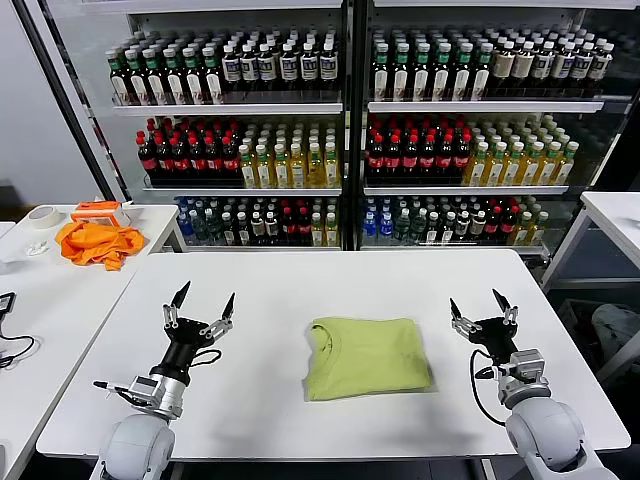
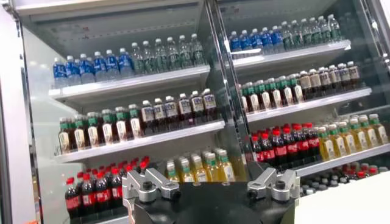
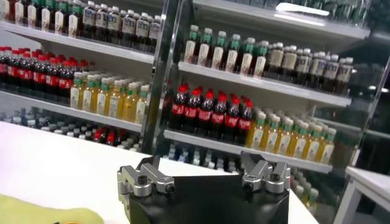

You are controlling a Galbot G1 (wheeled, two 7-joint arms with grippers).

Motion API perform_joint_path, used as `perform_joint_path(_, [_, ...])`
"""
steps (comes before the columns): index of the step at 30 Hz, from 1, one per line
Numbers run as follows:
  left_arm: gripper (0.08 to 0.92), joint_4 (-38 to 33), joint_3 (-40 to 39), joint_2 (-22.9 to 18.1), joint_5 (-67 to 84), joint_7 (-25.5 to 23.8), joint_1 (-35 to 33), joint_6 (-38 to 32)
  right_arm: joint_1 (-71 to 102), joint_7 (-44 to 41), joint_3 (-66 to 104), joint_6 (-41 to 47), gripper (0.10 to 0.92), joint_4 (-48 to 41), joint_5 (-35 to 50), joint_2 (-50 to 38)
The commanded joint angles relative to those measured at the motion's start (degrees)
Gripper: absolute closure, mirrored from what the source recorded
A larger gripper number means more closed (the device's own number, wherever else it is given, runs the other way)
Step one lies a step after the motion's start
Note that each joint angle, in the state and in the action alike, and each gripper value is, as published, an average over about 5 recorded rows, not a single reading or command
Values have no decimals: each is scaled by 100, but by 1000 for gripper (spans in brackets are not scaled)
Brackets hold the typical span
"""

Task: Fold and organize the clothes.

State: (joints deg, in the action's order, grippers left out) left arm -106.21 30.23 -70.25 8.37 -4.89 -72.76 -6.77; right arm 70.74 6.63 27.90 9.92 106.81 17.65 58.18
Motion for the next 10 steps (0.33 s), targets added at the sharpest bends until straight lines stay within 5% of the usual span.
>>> perform_joint_path(1, [177,277,-34,63,-227,21,259,26,-205,167,-132,-365,203,-396,-422,163])
perform_joint_path(10, [177,549,-195,39,-286,-7,465,193,-261,167,-179,-317,203,-374,-381,112])
